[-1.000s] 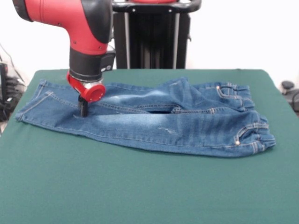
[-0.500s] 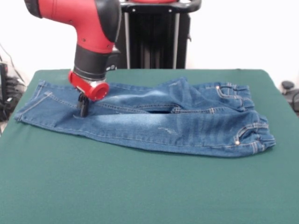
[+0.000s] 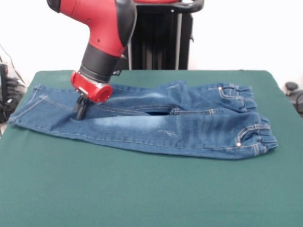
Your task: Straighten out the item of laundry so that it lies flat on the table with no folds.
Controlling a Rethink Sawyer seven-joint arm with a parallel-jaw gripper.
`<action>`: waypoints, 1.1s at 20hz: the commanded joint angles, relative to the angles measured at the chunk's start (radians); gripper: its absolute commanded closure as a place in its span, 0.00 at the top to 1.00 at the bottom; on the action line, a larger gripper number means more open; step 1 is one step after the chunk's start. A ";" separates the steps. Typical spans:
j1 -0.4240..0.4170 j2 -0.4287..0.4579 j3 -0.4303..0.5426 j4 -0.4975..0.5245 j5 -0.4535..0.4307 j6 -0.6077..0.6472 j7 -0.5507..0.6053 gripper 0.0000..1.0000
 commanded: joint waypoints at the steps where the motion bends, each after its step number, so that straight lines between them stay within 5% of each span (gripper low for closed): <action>1: -0.014 0.190 -0.192 -0.195 0.233 -0.190 0.002 0.00; 5: -0.042 0.127 -0.125 -0.174 0.172 -0.144 -0.011 0.00; 11: -0.117 -0.178 0.040 -0.083 -0.053 0.134 -0.060 0.00; 22: -0.151 -0.108 0.091 -0.147 -0.086 0.048 -0.008 0.00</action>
